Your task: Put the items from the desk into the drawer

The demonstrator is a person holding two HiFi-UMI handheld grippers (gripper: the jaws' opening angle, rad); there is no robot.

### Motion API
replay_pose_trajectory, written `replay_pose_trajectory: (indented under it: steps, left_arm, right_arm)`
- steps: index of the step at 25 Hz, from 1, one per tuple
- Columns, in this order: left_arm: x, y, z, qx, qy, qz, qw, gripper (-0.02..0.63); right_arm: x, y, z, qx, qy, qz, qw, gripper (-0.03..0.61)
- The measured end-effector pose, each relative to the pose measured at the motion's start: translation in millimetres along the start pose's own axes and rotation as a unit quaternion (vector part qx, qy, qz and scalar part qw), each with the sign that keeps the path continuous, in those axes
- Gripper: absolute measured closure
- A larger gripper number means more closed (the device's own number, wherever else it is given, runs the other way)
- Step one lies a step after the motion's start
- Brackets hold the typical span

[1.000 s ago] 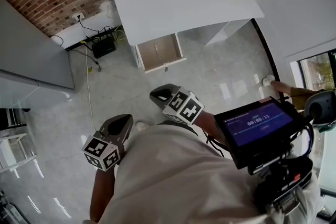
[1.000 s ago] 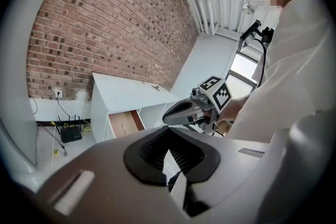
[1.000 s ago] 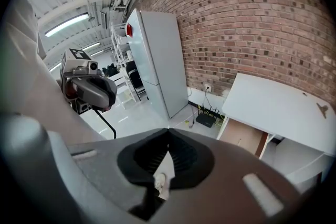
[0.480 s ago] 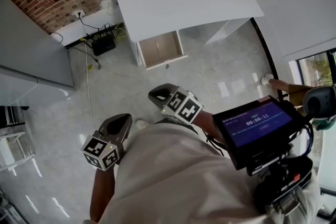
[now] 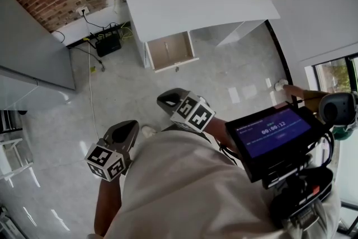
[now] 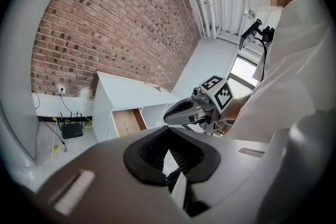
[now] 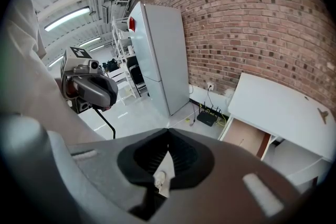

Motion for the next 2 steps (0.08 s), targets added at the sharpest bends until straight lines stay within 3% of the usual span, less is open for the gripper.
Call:
replay_pose_trajectory:
  steps: [2]
  left_arm:
    - [0.1, 1.0, -0.6, 0.001, 0.001, 0.000, 1.0000, 0.606]
  right_arm:
    - [-1.0, 0.9, 0.3, 0.001, 0.003, 0.000, 1.000, 0.575]
Point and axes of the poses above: the fingertips, and each gripper's own axes: z backward along the fingers, x to its left, y out of its underside, the point moved 1 cm from there along z, backward along the fingers, and after that the axes turned 9 degrees about -y, right-handed, at the moved point
